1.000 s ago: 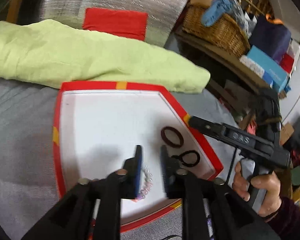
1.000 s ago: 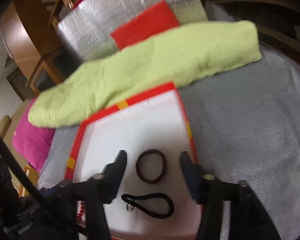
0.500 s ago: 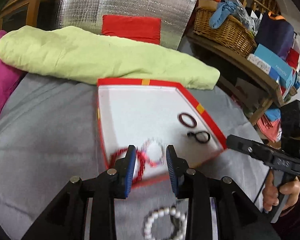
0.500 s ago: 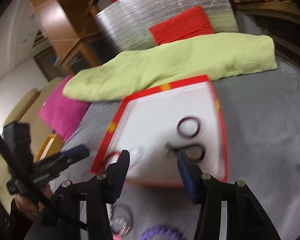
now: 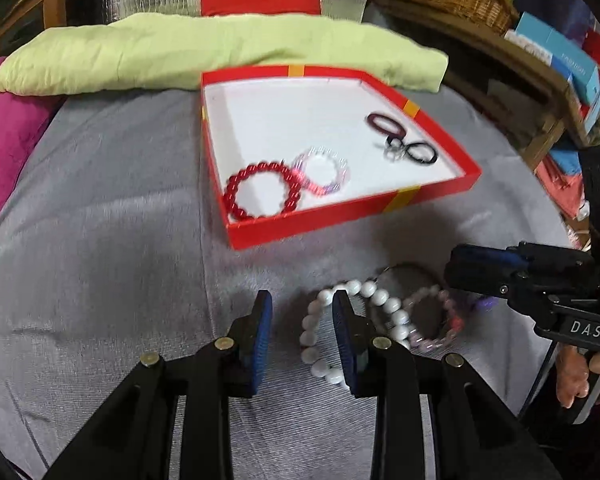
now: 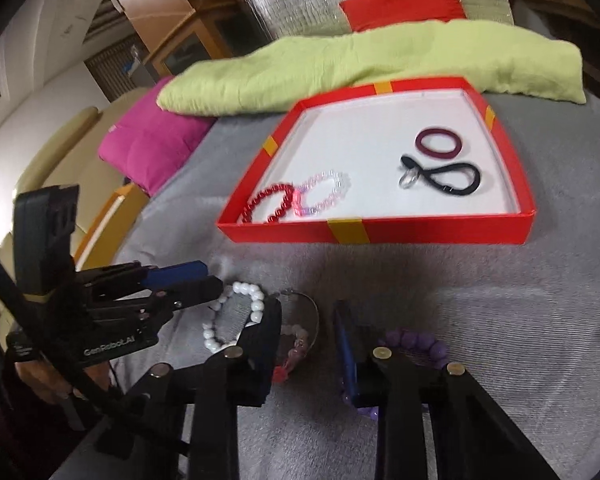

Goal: Organize jewelry
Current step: 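Grasp the silver cuff with the right tool while the left grasps the white bracelet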

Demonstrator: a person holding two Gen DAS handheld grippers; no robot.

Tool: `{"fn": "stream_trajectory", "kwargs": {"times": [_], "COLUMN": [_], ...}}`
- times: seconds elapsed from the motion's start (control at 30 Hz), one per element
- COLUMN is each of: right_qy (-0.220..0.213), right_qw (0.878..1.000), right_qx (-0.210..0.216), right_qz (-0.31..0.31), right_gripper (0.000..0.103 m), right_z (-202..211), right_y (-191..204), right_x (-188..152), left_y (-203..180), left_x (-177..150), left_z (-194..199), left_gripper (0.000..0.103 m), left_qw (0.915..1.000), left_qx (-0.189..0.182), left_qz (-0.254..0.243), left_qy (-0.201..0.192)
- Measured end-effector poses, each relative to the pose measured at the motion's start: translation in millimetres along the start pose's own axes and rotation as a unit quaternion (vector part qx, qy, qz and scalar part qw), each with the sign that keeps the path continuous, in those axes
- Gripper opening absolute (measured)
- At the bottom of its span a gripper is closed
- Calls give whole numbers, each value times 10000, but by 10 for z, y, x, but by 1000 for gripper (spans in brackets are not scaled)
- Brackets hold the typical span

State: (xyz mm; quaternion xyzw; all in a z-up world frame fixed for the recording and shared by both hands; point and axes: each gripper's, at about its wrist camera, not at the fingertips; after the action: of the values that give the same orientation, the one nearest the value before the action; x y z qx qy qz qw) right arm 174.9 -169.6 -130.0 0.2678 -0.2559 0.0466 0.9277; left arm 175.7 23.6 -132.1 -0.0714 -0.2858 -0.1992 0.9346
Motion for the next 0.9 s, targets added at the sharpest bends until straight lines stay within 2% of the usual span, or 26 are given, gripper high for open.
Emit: {"fn": "stream_trajectory", "kwargs": {"times": [0.07, 0.17, 0.2, 0.27, 0.37, 0.5, 0.67, 0.77, 0.9], "right_qy": [113, 257, 295, 278, 129, -190, -742, -919, -1093], "right_qw": [9999, 9986, 9982, 9975, 9969, 9985, 9972, 9947, 9925], "right_qx": [-72, -352, -408, -491, -520, -320, 126, 369, 215], "right_qz": [67, 294, 331, 434, 583, 405, -3, -260, -496], "right_gripper": [28, 22, 15, 4, 5, 5, 4, 4, 4], "right_z": [-116, -253, -289, -301, -240, -63, 272, 404, 481], "right_y": [39, 111, 116, 131, 169, 135, 2, -79, -171], "right_x": [28, 14, 7, 4, -2, 64, 210, 286, 327], "left_y": [-22, -71, -76, -37, 26, 123, 226, 251, 258], "left_x": [-15, -9, -5, 5, 31, 62, 101, 139, 167], "left_z": [-64, -90, -94, -100, -50, 36, 167, 196, 264], "left_gripper": [22, 17, 12, 10, 9, 9, 9, 9, 9], "left_qw": [9998, 9994, 9993, 9996, 9999, 9995, 9974, 9965, 9954], "left_qx": [0, 11, 47, 52, 88, 151, 261, 268, 221], "left_qz": [-86, -289, -325, -243, -111, 95, 255, 283, 289], "left_qy": [162, 165, 166, 143, 22, -251, -618, -734, -889]}}
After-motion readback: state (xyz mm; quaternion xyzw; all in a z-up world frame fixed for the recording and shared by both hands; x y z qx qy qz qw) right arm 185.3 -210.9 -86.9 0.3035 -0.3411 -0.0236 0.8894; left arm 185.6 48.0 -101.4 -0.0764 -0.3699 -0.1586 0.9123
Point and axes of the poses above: each gripper's, at about its wrist camera, not at the fingertips, and z roughly against the way its jaws point, y to its left, x to its top, and after that the axes turned 10 degrees about -z, right-handed
